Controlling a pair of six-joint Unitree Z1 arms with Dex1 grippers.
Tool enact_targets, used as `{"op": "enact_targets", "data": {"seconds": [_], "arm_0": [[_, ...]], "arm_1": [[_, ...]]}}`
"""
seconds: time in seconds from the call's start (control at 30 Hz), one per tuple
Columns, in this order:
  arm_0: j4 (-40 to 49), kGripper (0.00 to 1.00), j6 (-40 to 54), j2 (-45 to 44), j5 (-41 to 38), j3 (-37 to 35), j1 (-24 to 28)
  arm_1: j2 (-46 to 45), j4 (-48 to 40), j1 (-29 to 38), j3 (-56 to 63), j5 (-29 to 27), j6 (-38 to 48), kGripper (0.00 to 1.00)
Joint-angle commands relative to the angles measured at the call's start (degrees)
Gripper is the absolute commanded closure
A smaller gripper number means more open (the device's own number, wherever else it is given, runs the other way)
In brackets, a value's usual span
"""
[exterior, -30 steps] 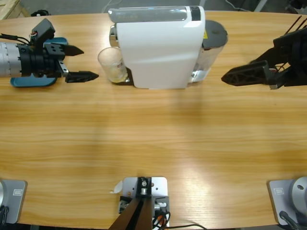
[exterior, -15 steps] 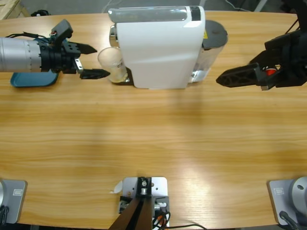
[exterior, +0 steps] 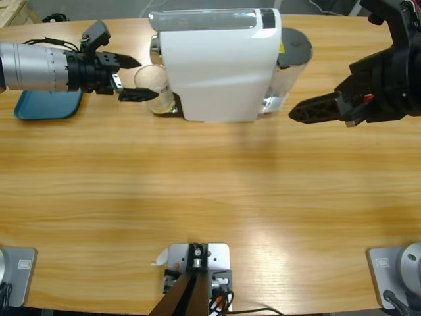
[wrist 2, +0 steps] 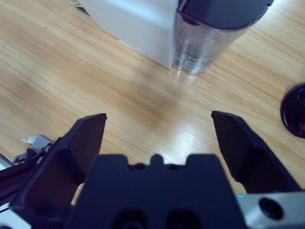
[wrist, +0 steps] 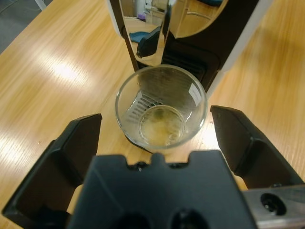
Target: Pour coffee
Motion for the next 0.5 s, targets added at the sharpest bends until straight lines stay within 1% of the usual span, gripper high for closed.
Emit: {"op": "enact_targets", "data": {"seconds": [0.03,0.37,0.47,0.5], "arm_0": [[-0.6,0.000,0.2,3.9,-1.0,-1.5,-0.8],[-0.6,0.004,0.2,5.5,-0.5,-3.0,-1.8],[-0.6,0.035,0.1,6.1,-0.7,-3.6,-2.3],[-0.6,0.086,0.0,6.2,-0.6,-3.7,-2.5]], "arm_1": [[2.5,-1.5,0.6,2.0,1.2,0.7,0.000],[3.2,-1.9,0.5,2.1,1.7,0.7,0.000],[3.4,-2.1,0.5,2.2,1.8,0.7,0.000],[3.4,-2.2,0.4,2.2,1.8,0.7,0.000]]}}
